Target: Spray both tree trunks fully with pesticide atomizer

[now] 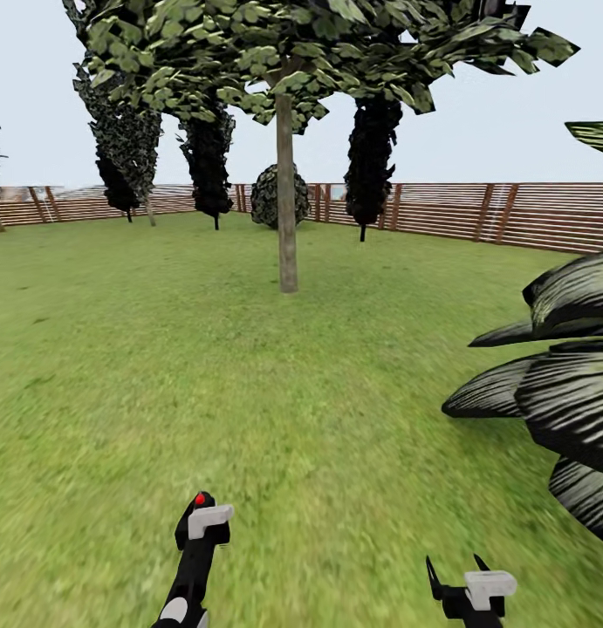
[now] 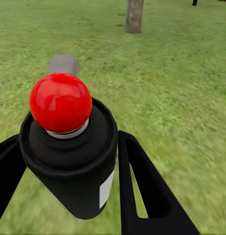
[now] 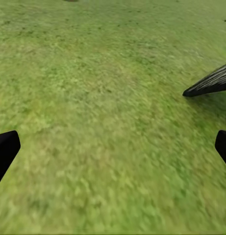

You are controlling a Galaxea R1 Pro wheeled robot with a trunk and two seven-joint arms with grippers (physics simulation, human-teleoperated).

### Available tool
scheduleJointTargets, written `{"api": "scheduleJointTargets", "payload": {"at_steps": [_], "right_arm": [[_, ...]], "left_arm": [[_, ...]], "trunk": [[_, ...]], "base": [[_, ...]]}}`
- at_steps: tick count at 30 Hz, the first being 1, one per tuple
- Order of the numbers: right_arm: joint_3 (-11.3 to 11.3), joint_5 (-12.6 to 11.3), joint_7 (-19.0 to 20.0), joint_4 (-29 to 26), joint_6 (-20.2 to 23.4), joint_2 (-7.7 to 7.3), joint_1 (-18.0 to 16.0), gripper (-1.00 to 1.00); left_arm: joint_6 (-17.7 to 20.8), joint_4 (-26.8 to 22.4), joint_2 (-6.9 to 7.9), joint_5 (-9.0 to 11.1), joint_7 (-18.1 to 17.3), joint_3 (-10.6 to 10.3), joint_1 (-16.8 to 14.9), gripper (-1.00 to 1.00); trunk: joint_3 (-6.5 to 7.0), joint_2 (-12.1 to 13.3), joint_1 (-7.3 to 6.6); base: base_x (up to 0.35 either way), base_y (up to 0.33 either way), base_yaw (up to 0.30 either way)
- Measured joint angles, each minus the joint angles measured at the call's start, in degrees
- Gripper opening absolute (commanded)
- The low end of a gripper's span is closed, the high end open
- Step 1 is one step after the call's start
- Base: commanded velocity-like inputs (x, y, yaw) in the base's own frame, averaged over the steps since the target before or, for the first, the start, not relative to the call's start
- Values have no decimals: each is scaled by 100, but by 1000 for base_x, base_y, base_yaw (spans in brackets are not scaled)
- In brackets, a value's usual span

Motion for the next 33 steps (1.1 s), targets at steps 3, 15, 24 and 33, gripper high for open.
{"api": "scheduleJointTargets", "payload": {"at_steps": [3,15,24,33], "right_arm": [[0,0,0,0,0,0,0,100],[0,0,0,0,0,0,0,100],[0,0,0,0,0,0,0,100],[0,0,-1,0,0,0,0,100]], "left_arm": [[0,-1,0,-1,0,1,0,-100],[0,1,0,0,0,1,0,-100],[0,0,0,0,0,2,0,-100],[0,2,0,0,0,1,0,-100]], "trunk": [[0,0,0],[8,0,0],[36,0,0],[37,0,0]], "base": [[350,81,0],[350,104,0],[350,120,0],[350,89,0]]}}
